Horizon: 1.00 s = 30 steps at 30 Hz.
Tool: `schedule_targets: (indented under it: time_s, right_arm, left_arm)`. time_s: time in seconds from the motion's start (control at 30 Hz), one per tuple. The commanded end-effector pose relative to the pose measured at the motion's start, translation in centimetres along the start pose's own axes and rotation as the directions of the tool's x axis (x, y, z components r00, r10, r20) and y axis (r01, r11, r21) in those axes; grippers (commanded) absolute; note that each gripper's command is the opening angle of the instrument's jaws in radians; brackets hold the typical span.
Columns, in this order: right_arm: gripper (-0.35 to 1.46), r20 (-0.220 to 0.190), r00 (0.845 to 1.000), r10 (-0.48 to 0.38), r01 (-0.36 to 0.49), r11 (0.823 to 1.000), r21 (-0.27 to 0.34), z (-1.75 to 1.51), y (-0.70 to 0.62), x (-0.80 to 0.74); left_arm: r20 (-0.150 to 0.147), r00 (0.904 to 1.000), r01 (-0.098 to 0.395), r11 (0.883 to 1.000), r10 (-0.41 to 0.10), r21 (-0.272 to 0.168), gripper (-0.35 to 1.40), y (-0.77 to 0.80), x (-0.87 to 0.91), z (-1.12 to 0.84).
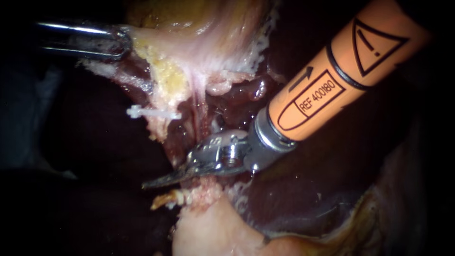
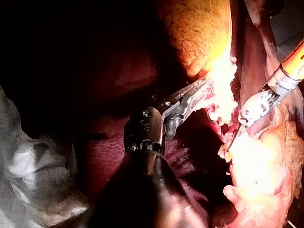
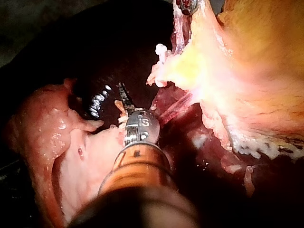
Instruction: Go back from the cut left tube
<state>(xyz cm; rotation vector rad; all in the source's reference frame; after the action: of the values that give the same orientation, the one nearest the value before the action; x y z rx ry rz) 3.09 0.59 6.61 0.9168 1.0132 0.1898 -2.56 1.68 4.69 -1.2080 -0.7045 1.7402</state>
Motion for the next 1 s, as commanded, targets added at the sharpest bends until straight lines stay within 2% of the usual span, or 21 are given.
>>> schedule_targets:
  time_s: [0.03,0.2,0.23,0.27,0.3,0.37,0.43,0.5,0.57,0.67,1.0]
  right_arm:
    - [-0.35,0.001,1.0,0.0,0.0,1.0,0.003,0.0,0.0,-0.01]
    - [-0.35,0.004,1.0,-0.002,0.002,1.0,0.007,0.02,-0.01,-0.02]
    - [-0.03,0.005,1.0,-0.003,0.003,1.0,0.01,0.03,-0.02,-0.03]
    - [0.19,0.005,1.0,-0.004,0.004,1.0,0.01,0.04,-0.02,-0.03]
    - [0.32,0.005,1.0,-0.004,0.004,1.0,0.011,0.04,-0.03,-0.02]
    - [0.71,0.005,1.0,-0.004,0.004,1.0,0.011,0.05,-0.03,-0.02]
    - [1.01,0.001,1.0,-0.004,0.004,1.0,-0.004,0.06,-0.03,-0.01]
    - [1.16,-0.002,1.0,-0.004,0.004,1.0,-0.015,0.06,-0.04,-0.01]
    - [1.26,-0.01,1.0,-0.005,0.004,1.0,-0.023,0.07,-0.05,0.0]
    - [1.31,-0.014,1.0,-0.005,0.004,1.0,-0.025,0.09,-0.06,0.01]
    - [1.33,-0.017,0.999,-0.041,0.04,0.998,-0.04,0.05,-0.1,0.0]
  left_arm:
    - [0.0,1.0,0.0,1.0,0.0,0.0,-0.35,0.0,0.0,0.0]
    - [0.0,1.0,0.0,1.0,0.0,0.0,-0.35,0.0,0.0,0.0]
    - [0.0,1.0,0.0,1.0,0.0,0.0,-0.35,0.0,0.0,0.0]
    - [0.0,1.0,0.0,1.0,0.0,0.0,-0.35,0.0,0.0,0.0]
    - [0.0,1.0,0.0,1.0,0.0,0.0,-0.35,-0.01,0.0,0.0]
    - [0.0,1.0,0.0,1.0,0.0,0.0,-0.35,-0.01,0.0,0.0]
    - [0.0,1.0,0.0,1.0,0.0,-0.001,-0.35,-0.01,0.0,0.0]
    - [0.001,1.0,0.0,1.0,0.0,-0.001,-0.35,-0.02,0.0,0.0]
    - [0.001,1.0,0.0,1.0,0.0,-0.001,-0.35,-0.02,0.0,0.0]
    - [0.001,1.0,0.0,1.0,0.0,-0.001,-0.35,-0.02,0.0,-0.01]
    - [0.001,1.0,-0.001,1.0,0.001,-0.002,-0.35,-0.04,0.0,-0.01]
